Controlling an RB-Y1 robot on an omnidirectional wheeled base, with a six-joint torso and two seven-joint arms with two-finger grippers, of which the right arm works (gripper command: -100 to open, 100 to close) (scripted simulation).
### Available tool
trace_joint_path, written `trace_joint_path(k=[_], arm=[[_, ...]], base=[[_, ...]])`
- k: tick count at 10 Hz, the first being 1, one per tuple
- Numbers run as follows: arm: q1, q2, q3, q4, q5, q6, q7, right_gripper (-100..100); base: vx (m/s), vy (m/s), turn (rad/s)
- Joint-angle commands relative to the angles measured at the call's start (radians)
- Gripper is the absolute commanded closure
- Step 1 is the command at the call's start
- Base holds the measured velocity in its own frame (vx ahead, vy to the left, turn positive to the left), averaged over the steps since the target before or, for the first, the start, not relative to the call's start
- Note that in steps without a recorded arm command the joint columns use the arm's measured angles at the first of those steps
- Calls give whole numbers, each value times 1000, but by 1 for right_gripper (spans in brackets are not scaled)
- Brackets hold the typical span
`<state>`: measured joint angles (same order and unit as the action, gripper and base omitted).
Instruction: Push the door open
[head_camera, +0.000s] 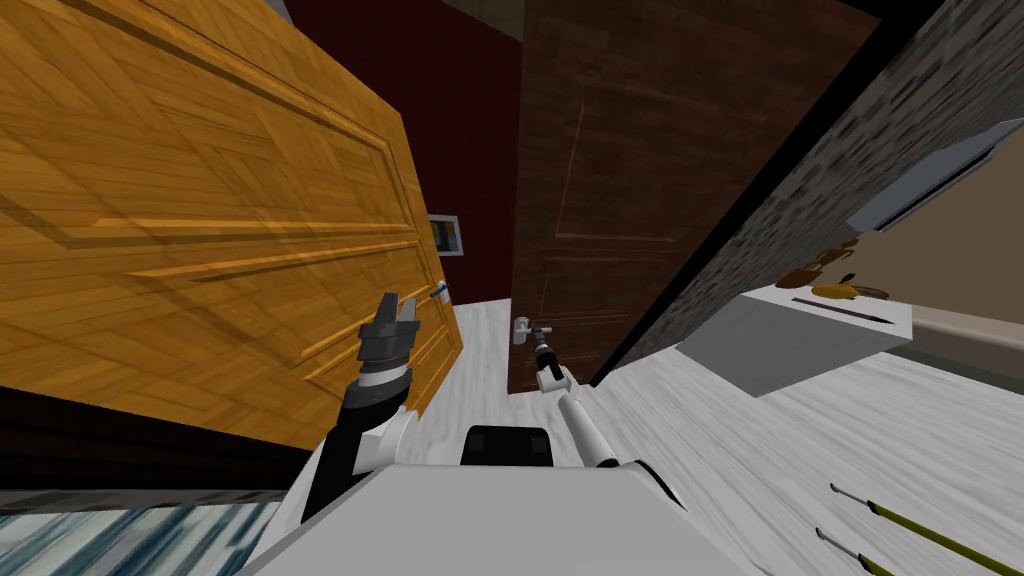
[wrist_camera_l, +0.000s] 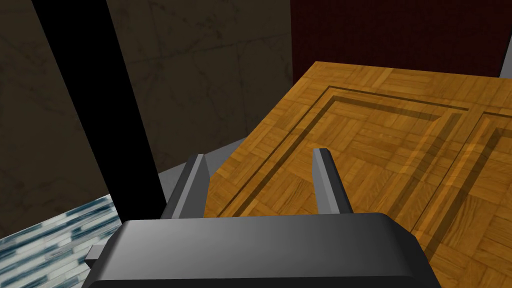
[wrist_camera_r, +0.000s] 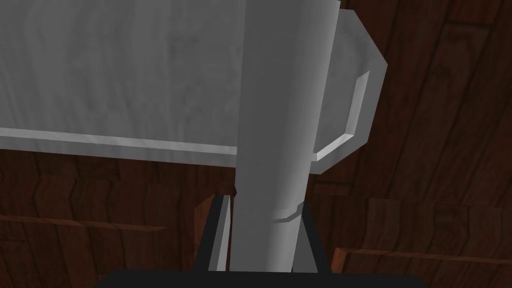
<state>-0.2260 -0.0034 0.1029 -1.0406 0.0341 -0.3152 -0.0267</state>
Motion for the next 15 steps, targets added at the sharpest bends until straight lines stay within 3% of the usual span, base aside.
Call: trace_joint_path(k=[1, 8, 15], arm=[[8, -21, -31, -7, -4, -7, 6, 100], [-2, -31, -120, 2, -17, -7, 28, 100], [-10, -11, -205, 12, -30, -7, 50, 100]], base=[[138, 112, -101], [131, 127, -81], [139, 134, -88]])
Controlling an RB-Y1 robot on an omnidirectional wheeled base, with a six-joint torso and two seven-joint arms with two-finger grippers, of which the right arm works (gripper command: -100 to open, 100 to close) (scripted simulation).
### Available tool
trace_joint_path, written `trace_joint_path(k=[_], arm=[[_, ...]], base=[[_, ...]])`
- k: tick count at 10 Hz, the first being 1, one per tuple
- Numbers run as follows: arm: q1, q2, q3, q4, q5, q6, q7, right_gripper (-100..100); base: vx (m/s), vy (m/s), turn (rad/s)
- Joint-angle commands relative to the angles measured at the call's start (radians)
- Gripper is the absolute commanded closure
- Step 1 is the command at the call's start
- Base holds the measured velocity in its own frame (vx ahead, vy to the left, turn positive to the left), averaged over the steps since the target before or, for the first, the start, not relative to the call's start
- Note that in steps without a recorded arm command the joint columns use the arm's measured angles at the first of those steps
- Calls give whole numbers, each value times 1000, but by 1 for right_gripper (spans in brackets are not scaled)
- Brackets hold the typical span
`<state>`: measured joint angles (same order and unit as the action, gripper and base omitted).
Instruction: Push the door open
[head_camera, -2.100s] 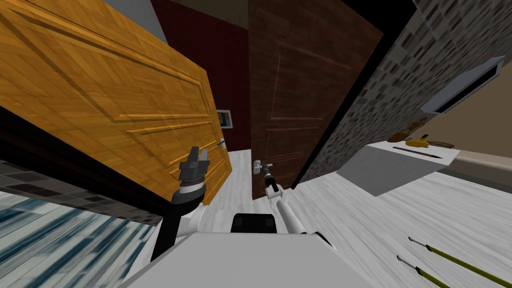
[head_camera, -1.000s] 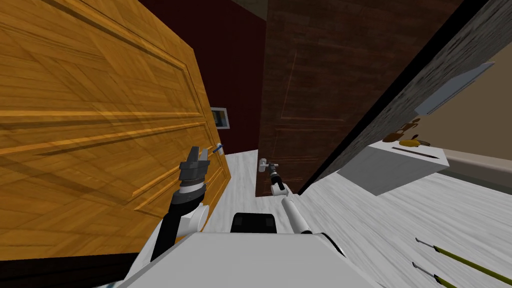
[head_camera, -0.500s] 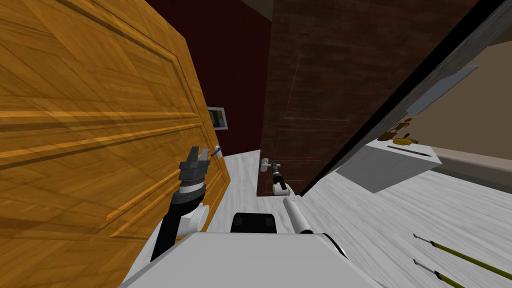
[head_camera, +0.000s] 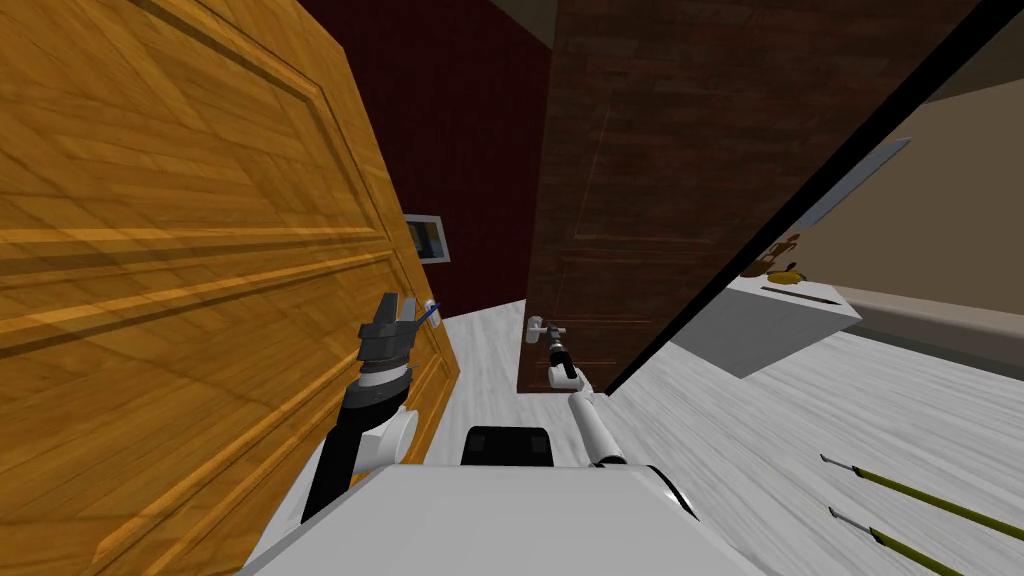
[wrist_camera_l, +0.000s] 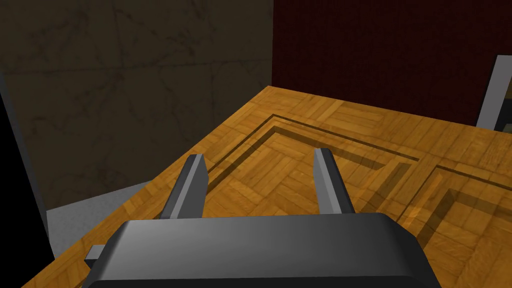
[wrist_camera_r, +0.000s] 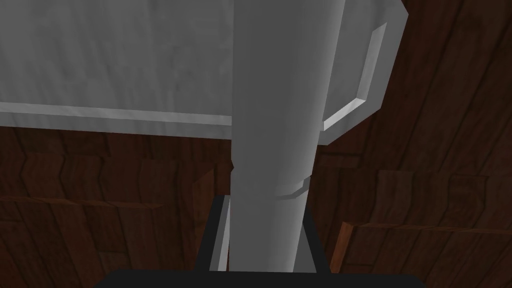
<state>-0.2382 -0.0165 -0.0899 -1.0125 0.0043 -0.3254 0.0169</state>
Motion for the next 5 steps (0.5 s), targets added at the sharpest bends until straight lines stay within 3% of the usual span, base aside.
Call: trace_joint_path(k=[1, 4, 5], arm=[[1, 8, -24, -15, -2, 3, 9, 100], [-2, 23, -50, -12, -6, 3, 15, 100], [0, 15, -51, -10, -6, 3, 14, 100]], base=[[158, 142, -91], [157, 135, -79], [59, 32, -40]])
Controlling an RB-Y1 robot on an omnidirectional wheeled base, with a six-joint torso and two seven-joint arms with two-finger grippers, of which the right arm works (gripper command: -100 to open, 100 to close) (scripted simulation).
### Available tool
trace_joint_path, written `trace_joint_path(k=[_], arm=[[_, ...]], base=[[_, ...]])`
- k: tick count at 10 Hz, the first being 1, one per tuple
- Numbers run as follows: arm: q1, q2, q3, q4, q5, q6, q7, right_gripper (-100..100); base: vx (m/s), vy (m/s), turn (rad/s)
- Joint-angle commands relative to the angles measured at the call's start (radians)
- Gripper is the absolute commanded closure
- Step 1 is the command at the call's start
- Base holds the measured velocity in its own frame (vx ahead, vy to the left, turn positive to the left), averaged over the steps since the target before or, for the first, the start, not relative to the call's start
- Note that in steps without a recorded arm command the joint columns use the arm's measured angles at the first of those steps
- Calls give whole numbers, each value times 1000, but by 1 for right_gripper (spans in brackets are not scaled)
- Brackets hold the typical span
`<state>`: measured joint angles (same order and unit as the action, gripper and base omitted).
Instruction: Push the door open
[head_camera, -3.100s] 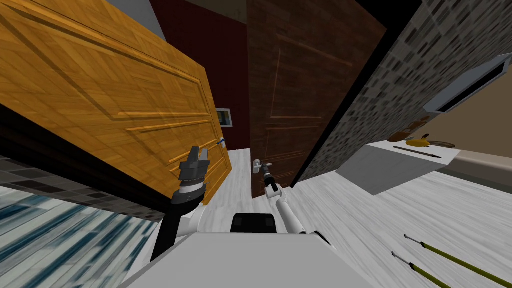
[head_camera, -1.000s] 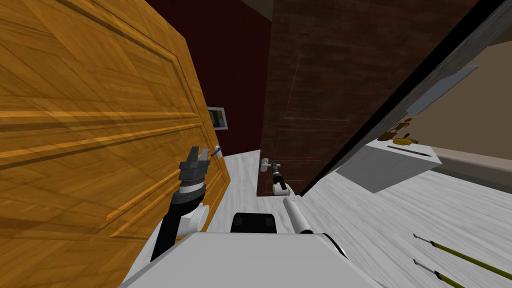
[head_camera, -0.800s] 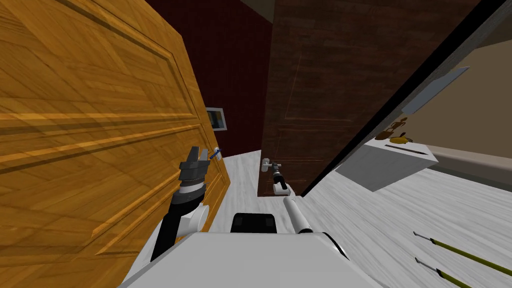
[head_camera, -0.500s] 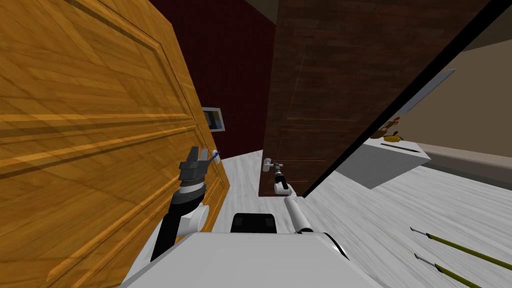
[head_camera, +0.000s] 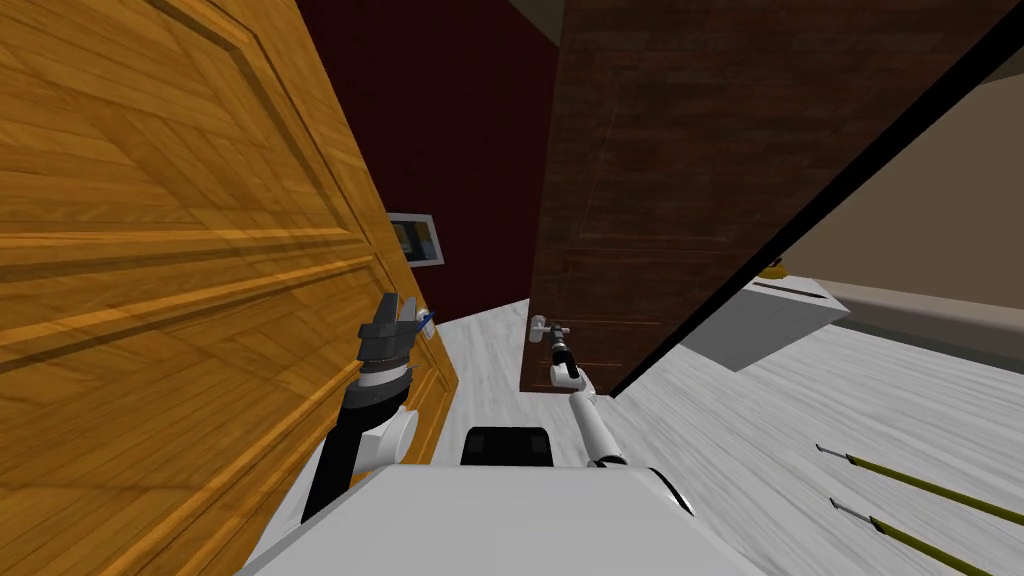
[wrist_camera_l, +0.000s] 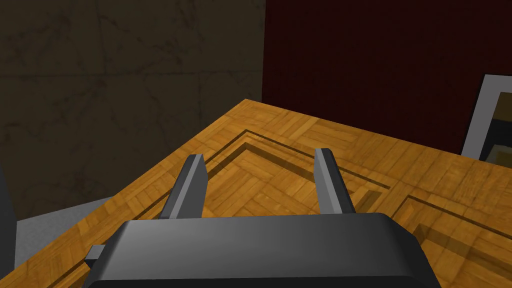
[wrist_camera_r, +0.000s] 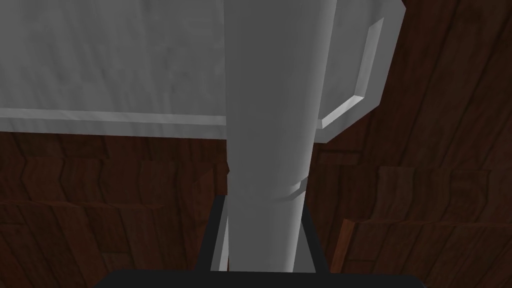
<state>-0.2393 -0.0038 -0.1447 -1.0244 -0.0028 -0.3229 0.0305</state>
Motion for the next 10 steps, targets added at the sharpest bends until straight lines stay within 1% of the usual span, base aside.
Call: trace_joint_path(k=[1, 4, 5, 7, 8, 9, 10], arm=[[-3, -15, -8, 3, -10, -2, 14, 100], [-9, -33, -24, 9, -28, -6, 39, 100], [-9, -33, -24, 9, -28, -6, 39, 100], [-16, -46, -42, 16, -48, -10, 68, 100], [-18, -48, -47, 18, -54, -12, 77, 100], [-18, -48, -47, 18, -54, -12, 77, 100], [-21, -51, -56, 21, -64, -14, 91, 100]], base=[[119, -16, -84], [211, -16, -73], [174, -14, -37], [192, -41, -130], [221, 7, -80], [128, 11, -51], [119, -13, -110]])
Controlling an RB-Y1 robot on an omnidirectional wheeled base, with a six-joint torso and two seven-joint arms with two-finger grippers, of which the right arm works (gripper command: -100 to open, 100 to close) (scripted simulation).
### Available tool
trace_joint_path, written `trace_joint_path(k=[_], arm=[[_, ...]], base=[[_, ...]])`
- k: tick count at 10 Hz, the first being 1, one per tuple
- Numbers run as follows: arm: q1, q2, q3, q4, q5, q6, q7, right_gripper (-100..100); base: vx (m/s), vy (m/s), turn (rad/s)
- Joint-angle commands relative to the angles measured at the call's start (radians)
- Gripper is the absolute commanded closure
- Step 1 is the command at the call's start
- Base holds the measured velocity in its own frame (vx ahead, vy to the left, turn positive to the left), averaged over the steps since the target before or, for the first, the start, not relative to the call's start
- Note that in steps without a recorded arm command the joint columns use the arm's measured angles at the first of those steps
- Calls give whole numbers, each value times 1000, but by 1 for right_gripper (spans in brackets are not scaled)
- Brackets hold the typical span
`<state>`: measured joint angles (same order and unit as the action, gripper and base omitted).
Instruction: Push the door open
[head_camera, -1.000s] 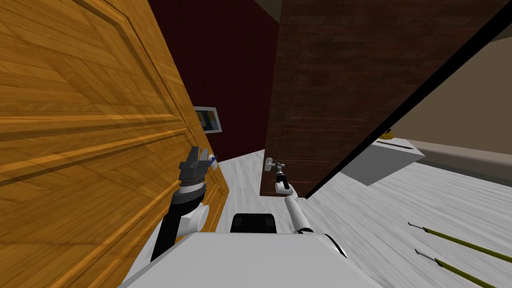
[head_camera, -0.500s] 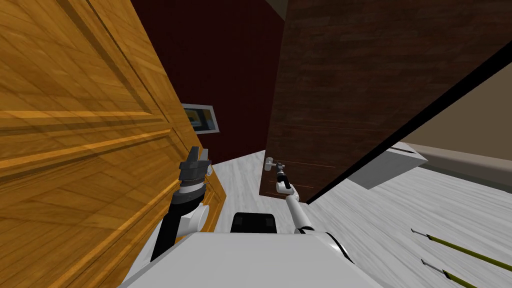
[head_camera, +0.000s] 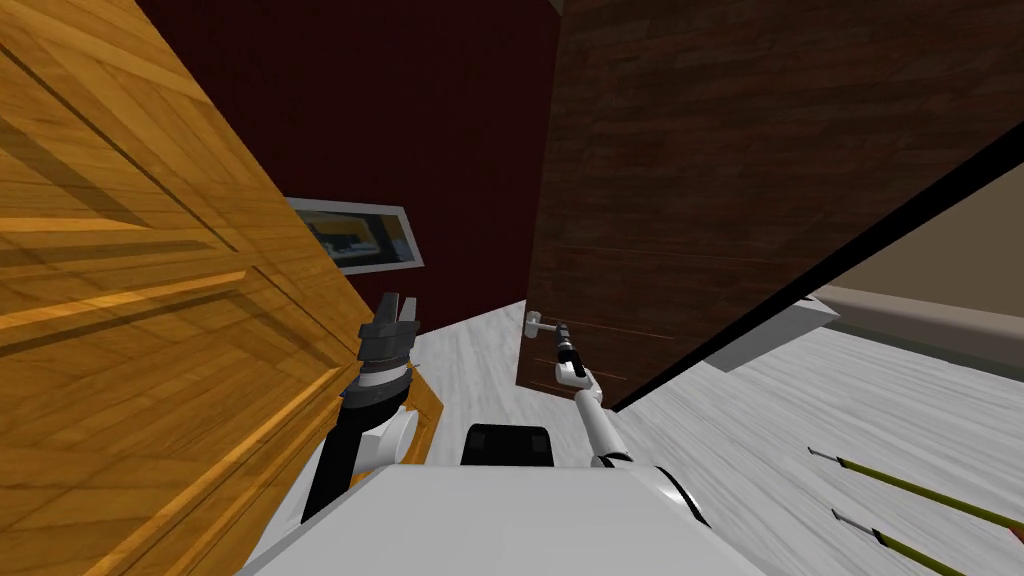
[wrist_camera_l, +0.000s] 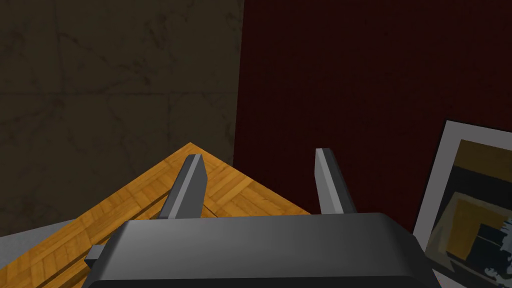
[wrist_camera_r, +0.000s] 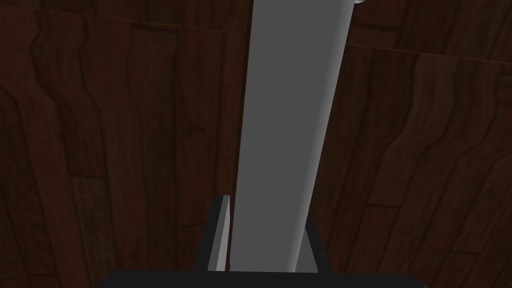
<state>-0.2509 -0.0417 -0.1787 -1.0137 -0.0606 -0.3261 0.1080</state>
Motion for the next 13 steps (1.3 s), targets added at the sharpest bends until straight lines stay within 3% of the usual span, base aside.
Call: trace_joint_path(k=[1, 8, 9, 13], arm=[[-12, -14, -28, 13, -13, -12, 24, 100], [-23, -8, -59, 25, -49, -19, 74, 100], [-44, -11, -40, 58, -64, -23, 80, -100], [-93, -15, -29, 131, -104, -55, 115, -100]], base=[[152, -10, -119], [115, 15, -103], [18, -8, -89], [-78, -14, -46]])
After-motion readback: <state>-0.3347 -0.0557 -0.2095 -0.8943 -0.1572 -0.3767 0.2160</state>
